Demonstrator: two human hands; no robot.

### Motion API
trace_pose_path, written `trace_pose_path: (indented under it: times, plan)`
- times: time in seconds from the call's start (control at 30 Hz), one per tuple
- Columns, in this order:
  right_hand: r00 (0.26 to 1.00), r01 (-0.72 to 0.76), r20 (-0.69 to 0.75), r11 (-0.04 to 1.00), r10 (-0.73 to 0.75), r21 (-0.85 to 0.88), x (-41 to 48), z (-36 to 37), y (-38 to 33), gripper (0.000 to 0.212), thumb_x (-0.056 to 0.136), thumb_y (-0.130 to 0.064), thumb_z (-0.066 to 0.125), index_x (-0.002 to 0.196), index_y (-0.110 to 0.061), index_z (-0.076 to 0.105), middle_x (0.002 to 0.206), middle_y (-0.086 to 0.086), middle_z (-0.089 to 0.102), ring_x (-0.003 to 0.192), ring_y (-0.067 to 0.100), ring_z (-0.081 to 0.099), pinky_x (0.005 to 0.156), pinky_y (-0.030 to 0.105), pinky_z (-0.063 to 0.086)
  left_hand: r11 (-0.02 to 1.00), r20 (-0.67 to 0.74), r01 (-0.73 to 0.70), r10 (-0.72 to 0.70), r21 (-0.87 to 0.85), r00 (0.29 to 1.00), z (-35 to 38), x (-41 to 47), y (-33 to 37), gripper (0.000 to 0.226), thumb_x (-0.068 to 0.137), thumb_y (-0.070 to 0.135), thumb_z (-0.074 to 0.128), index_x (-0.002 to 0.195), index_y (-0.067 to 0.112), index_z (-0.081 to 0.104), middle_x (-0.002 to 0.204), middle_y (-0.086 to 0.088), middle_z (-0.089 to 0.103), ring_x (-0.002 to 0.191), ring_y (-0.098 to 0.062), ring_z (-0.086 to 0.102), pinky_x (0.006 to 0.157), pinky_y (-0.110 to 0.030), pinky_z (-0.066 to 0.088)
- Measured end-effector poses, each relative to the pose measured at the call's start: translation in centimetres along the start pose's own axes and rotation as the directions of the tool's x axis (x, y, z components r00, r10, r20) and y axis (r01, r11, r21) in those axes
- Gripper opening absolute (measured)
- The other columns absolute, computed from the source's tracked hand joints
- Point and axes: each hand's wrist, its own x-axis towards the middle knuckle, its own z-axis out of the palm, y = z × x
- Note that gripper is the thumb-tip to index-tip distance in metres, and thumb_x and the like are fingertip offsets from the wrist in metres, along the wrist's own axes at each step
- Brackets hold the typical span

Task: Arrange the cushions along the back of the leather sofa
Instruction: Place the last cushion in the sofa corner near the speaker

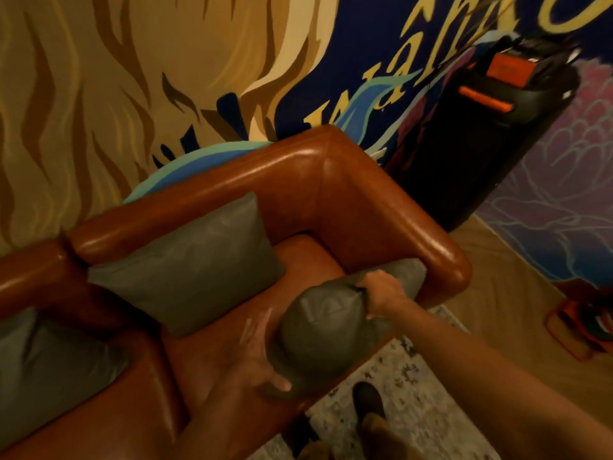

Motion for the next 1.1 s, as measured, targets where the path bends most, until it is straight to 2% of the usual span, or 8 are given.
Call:
trace_pose_path:
  times: [0.13, 0.23, 0.37, 0.53, 0.63, 0.7, 0.93, 1.1]
  plan:
    - [0.989, -0.099, 0.111, 0.995, 0.099, -0.002, -2.6, -1.1, 5.7, 0.079, 0.076, -0.027, 0.094, 0.148, -0.023, 0.061, 0.140, 0.009, 0.066, 0.134, 0.030, 0.060, 0.108, 0.039, 0.051, 0.987, 0.011, -0.013, 0.011, 0.162, 1.000, 4.2, 4.3, 6.1, 0.146, 0.041, 0.066, 0.085, 0.159, 0.038, 0.003, 0.165, 0.012, 0.014, 0.157, -0.021, 0.004, 0.126, -0.048, 0.011]
    - [0.946, -0.045, 0.323, 0.996, 0.019, 0.073, -5.4, -4.4, 8.2, 0.124, 0.068, -0.044, 0.099, 0.168, -0.033, 0.026, 0.167, 0.000, 0.040, 0.153, 0.027, 0.038, 0.123, 0.040, 0.036, 0.988, -0.067, 0.062, -0.053, 0.138, 0.996, 6.8, 6.0, 8.6, 0.112, 0.059, 0.045, 0.086, 0.152, 0.028, 0.026, 0.155, 0.001, 0.042, 0.144, -0.024, 0.039, 0.120, -0.041, 0.030]
    - [0.975, 0.118, 0.149, 0.949, -0.167, 0.294, -8.6, -10.0, 6.9, 0.144, 0.058, -0.050, 0.102, 0.169, -0.046, 0.009, 0.176, -0.008, 0.016, 0.163, 0.025, 0.014, 0.129, 0.045, 0.023, 0.964, -0.079, 0.164, -0.150, 0.209, 0.986, 7.2, 7.2, 9.3, 0.075, 0.086, 0.036, 0.072, 0.151, 0.017, 0.041, 0.150, -0.009, 0.051, 0.137, -0.028, 0.050, 0.112, -0.034, 0.038]
    - [0.956, 0.293, 0.133, 0.891, -0.262, -0.347, -7.5, -8.8, -1.4, 0.136, 0.070, -0.065, 0.088, 0.171, -0.013, 0.013, 0.173, 0.015, 0.024, 0.160, 0.041, 0.018, 0.129, 0.064, 0.005, 0.875, -0.088, 0.224, -0.207, 0.429, 0.974, 2.7, 9.4, 12.9, 0.046, 0.088, 0.035, 0.070, 0.131, 0.020, 0.064, 0.136, -0.008, 0.065, 0.126, -0.029, 0.060, 0.101, -0.032, 0.047]
    - [0.979, 0.204, 0.076, 0.860, -0.190, -0.468, -8.1, -9.6, -3.0, 0.088, 0.098, -0.050, 0.069, 0.165, -0.005, 0.032, 0.164, 0.018, 0.039, 0.153, 0.046, 0.030, 0.127, 0.068, 0.009, 0.807, -0.051, 0.172, -0.173, 0.565, 0.983, -1.6, 8.9, 17.2, 0.047, 0.088, 0.032, 0.071, 0.134, 0.028, 0.062, 0.138, -0.006, 0.064, 0.128, -0.030, 0.058, 0.102, -0.034, 0.048]
    - [0.986, 0.167, 0.059, 0.856, -0.159, -0.488, -8.3, -10.8, -2.0, 0.084, 0.101, -0.049, 0.065, 0.164, -0.006, 0.032, 0.167, 0.020, 0.035, 0.154, 0.047, 0.030, 0.126, 0.068, 0.016, 0.799, -0.026, 0.054, -0.047, 0.600, 0.999, -3.9, 8.3, 18.9, 0.048, 0.083, 0.031, 0.077, 0.129, 0.034, 0.064, 0.130, -0.006, 0.068, 0.123, -0.032, 0.061, 0.097, -0.036, 0.049]
    - [0.975, 0.077, 0.207, 0.996, -0.085, 0.048, -3.3, -7.0, 4.5, 0.143, 0.064, -0.050, 0.100, 0.168, -0.006, 0.012, 0.162, 0.012, 0.044, 0.144, 0.037, 0.050, 0.115, 0.052, 0.045, 0.612, 0.144, -0.190, 0.124, 0.768, 0.982, -2.5, 12.3, 25.3, 0.036, 0.084, 0.033, 0.067, 0.119, 0.029, 0.064, 0.120, -0.001, 0.070, 0.116, -0.028, 0.063, 0.089, -0.036, 0.049]
    - [0.996, -0.015, 0.084, 0.959, -0.010, 0.283, -2.0, -0.3, 9.5, 0.136, 0.073, -0.055, 0.091, 0.169, -0.009, 0.007, 0.163, 0.016, 0.034, 0.146, 0.039, 0.042, 0.118, 0.048, 0.038, 0.370, 0.280, -0.339, 0.203, 0.865, 0.938, 2.1, 15.2, 29.3, 0.029, 0.100, 0.025, 0.046, 0.122, 0.022, 0.064, 0.124, -0.009, 0.067, 0.118, -0.034, 0.062, 0.091, -0.038, 0.047]
